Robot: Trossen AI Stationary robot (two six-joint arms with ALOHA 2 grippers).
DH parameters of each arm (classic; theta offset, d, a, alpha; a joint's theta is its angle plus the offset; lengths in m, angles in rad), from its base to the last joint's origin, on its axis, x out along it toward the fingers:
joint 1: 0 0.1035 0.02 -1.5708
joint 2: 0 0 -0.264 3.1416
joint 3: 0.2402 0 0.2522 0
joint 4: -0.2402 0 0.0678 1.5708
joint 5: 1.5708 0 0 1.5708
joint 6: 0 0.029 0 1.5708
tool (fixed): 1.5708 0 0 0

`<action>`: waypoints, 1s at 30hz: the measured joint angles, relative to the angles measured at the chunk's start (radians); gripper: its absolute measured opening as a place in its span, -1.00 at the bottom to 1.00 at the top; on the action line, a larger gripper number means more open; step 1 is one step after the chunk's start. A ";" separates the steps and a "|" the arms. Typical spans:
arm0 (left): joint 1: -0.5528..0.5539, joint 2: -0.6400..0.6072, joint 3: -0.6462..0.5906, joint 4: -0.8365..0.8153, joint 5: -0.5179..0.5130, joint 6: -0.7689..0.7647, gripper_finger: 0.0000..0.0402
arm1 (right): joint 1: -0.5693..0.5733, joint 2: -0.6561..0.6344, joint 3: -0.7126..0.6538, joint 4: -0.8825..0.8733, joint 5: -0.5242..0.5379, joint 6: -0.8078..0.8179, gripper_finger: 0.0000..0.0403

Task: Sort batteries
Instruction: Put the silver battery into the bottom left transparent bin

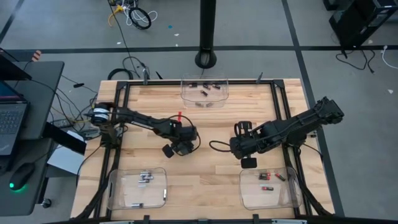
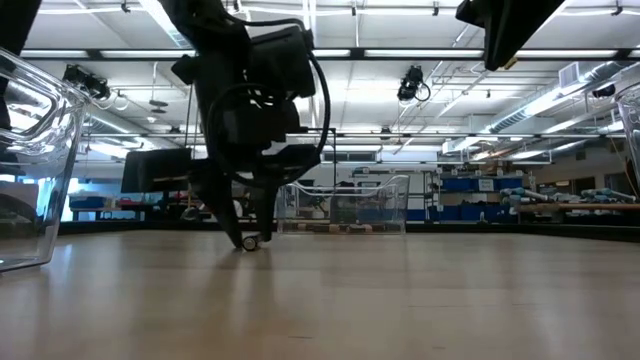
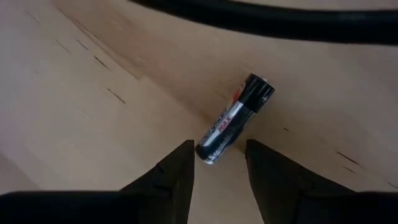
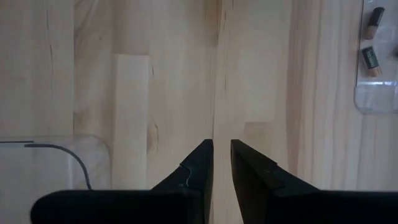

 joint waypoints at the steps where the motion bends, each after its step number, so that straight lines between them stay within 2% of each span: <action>1: 0.000 0.009 0.005 -0.004 0.000 0.000 -0.23 | 0.000 0.000 0.000 -0.001 0.000 0.000 -0.67; 7: -0.002 0.025 0.010 -0.013 0.006 -0.001 -0.32 | 0.000 0.000 0.000 -0.004 0.006 0.000 -0.67; 17: -0.045 0.026 0.008 -0.039 -0.013 -0.003 -0.77 | 0.000 0.000 0.000 -0.005 0.021 0.000 -0.67; 24: -0.051 0.013 0.006 -0.053 -0.010 -0.065 -0.79 | 0.000 0.000 0.000 -0.016 0.026 0.002 -0.67; 30: -0.044 -0.071 -0.001 -0.072 0.018 -0.127 -0.79 | 0.002 0.000 0.000 -0.081 0.102 0.046 -0.67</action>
